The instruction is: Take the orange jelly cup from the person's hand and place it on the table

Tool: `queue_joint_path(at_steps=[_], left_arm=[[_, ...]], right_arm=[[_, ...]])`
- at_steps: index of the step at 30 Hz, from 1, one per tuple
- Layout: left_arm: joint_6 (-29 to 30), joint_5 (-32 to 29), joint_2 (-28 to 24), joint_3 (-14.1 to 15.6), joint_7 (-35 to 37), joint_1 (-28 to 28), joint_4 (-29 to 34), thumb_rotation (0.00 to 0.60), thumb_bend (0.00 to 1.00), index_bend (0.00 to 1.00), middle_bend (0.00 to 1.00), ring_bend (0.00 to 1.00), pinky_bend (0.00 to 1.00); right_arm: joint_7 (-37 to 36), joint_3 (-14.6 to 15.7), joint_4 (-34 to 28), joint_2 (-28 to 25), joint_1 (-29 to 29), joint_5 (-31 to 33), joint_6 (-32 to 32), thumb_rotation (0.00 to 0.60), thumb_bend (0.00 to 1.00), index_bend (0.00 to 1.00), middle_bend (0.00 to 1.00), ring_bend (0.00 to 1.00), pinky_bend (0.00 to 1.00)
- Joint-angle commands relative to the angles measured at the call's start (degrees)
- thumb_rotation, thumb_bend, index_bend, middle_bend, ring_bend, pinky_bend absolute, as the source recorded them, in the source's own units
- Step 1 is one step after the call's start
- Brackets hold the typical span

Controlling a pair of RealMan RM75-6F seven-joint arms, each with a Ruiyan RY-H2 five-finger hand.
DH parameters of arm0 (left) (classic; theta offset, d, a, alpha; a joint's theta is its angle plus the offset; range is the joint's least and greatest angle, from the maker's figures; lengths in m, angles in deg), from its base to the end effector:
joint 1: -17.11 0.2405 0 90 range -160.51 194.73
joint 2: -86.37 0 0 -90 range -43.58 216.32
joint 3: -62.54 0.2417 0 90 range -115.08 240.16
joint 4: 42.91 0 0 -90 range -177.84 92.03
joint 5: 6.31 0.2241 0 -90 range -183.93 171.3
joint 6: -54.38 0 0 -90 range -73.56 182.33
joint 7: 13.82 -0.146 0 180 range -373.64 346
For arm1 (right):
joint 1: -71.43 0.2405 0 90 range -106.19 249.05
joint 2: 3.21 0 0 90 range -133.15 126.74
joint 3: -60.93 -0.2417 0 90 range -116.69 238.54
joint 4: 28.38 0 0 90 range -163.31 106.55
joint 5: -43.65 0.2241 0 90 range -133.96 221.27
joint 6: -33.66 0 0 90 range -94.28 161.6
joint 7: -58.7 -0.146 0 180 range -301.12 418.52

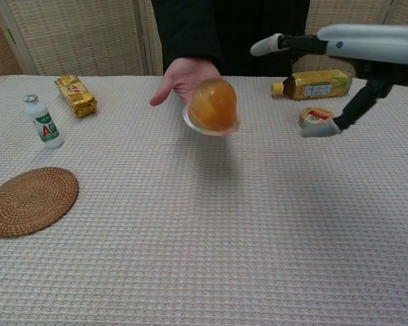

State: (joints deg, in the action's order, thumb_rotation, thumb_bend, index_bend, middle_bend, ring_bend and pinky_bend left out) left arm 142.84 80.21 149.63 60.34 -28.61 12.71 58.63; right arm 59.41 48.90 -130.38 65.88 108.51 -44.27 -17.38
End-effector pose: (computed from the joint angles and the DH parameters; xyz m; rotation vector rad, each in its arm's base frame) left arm -0.2689 0.1754 0.1367 -1.4045 -0.7869 -0.8468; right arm -0.1079 -0.3016 0.0438 2.0892 -0.8959 1.1602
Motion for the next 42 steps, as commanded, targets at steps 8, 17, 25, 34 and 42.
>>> queue_joint_path(at_steps=[8, 17, 25, 34, 42], left_arm=[[1.24, -1.00, -1.05, 0.25, 1.73, 1.60, -0.98, 0.600, 0.14, 0.10, 0.00, 0.00, 0.16], [1.58, -1.11, -1.21, 0.16, 2.72, 2.15, -1.63, 0.600, 0.14, 0.11, 0.00, 0.00, 0.16], [1.38, -0.94, -1.06, 0.05, 2.48, 2.12, -1.57, 0.600, 0.14, 0.12, 0.00, 0.00, 0.16], [1.05, -0.96, -0.97, -0.14, 2.41, 2.00, -1.57, 0.600, 0.14, 0.13, 0.00, 0.00, 0.16], [0.64, -0.67, -0.73, -0.24, 2.31, 1.71, -1.63, 0.600, 0.14, 0.13, 0.00, 0.00, 0.16]], right_arm=[[11.11, -5.41, 9.00, 14.04, 12.07, 14.71, 7.35, 0.600, 0.23, 0.00, 0.03, 0.00, 0.04], [15.19, -4.84, 11.93, 16.60, 13.91, 19.02, 4.78, 0.600, 0.35, 0.06, 0.14, 0.05, 0.20], [15.69, -4.12, 13.43, 17.82, 14.62, 19.20, 2.65, 0.600, 0.53, 0.38, 0.33, 0.24, 0.48], [10.44, -3.48, 9.60, 12.86, 10.87, 14.02, -4.09, 0.600, 0.64, 0.55, 0.45, 0.40, 0.67], [5.93, -0.19, 5.89, 2.94, 4.66, 9.78, -8.72, 0.600, 0.64, 0.57, 0.47, 0.43, 0.69]])
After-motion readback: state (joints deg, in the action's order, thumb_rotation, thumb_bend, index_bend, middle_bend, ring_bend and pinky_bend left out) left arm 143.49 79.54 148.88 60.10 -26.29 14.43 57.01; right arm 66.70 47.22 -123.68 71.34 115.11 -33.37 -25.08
